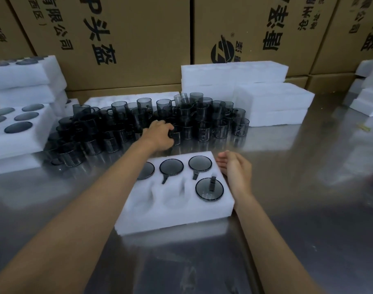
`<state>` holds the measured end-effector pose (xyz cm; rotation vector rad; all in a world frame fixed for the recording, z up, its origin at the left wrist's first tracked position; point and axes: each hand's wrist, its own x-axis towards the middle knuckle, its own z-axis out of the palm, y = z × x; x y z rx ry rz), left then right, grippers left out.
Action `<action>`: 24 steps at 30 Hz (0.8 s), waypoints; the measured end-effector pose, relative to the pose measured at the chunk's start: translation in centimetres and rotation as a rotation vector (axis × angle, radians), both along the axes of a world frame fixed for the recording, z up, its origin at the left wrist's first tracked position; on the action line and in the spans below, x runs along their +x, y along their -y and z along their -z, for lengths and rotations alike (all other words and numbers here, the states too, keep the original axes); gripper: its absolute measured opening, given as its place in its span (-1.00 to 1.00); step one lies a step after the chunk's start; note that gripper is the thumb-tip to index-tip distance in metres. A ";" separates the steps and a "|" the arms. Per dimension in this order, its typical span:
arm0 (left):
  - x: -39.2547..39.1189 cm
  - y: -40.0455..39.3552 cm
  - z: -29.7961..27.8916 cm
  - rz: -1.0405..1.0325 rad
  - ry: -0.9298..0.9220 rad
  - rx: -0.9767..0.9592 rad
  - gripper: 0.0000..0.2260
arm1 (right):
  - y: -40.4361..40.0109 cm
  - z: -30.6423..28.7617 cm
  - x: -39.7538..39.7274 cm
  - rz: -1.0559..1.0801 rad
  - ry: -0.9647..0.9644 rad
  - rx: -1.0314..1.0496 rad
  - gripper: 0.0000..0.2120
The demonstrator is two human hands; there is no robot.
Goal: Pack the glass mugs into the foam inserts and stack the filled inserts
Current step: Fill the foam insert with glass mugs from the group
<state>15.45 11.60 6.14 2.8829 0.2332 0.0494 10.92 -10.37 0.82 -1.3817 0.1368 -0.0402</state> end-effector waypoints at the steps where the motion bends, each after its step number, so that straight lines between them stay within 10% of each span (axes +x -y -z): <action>1: 0.8 0.1 0.1 0.015 -0.046 0.032 -0.51 | 0.1 0.1 0.1 -0.017 0.000 -0.016 -0.78; 8: 2.1 1.0 0.4 0.032 0.045 0.121 -0.86 | 0.5 -0.4 0.7 -0.215 -0.081 -0.087 -0.87; 14: -2.2 1.8 -3.1 0.020 0.207 -0.429 -0.86 | 0.7 -1.3 0.0 -0.262 -0.056 -0.055 -0.90; 24: -12.1 6.5 -2.5 0.032 0.644 -0.671 -0.55 | -0.1 -3.4 -5.3 -0.269 0.647 -0.420 -0.57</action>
